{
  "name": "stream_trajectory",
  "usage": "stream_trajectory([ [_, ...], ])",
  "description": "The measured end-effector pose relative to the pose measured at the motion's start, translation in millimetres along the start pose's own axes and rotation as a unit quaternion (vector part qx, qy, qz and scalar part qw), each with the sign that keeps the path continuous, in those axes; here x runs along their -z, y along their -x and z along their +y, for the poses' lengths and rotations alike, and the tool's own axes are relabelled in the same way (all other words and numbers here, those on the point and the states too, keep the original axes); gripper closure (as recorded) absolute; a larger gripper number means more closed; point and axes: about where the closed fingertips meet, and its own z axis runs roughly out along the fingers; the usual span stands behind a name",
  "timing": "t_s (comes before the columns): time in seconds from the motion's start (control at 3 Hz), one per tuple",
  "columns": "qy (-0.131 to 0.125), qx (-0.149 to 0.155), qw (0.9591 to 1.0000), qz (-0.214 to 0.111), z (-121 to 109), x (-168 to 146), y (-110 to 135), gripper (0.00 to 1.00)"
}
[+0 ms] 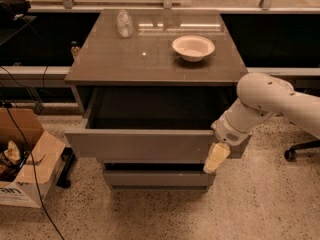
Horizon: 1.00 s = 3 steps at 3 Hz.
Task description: Open top drawer
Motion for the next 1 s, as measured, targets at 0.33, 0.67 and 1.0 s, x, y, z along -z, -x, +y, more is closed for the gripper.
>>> stream_trajectory([
  [0.33,0.005,-0.004,1.0000,0.008,15,6,-2,0.42],
  [0.67,0.001,-0.010,0.9997,0.020,41,20,-2,0.56],
  [1.0,0.001,-0.010,0.9997,0.020,41,19,-2,0.29],
])
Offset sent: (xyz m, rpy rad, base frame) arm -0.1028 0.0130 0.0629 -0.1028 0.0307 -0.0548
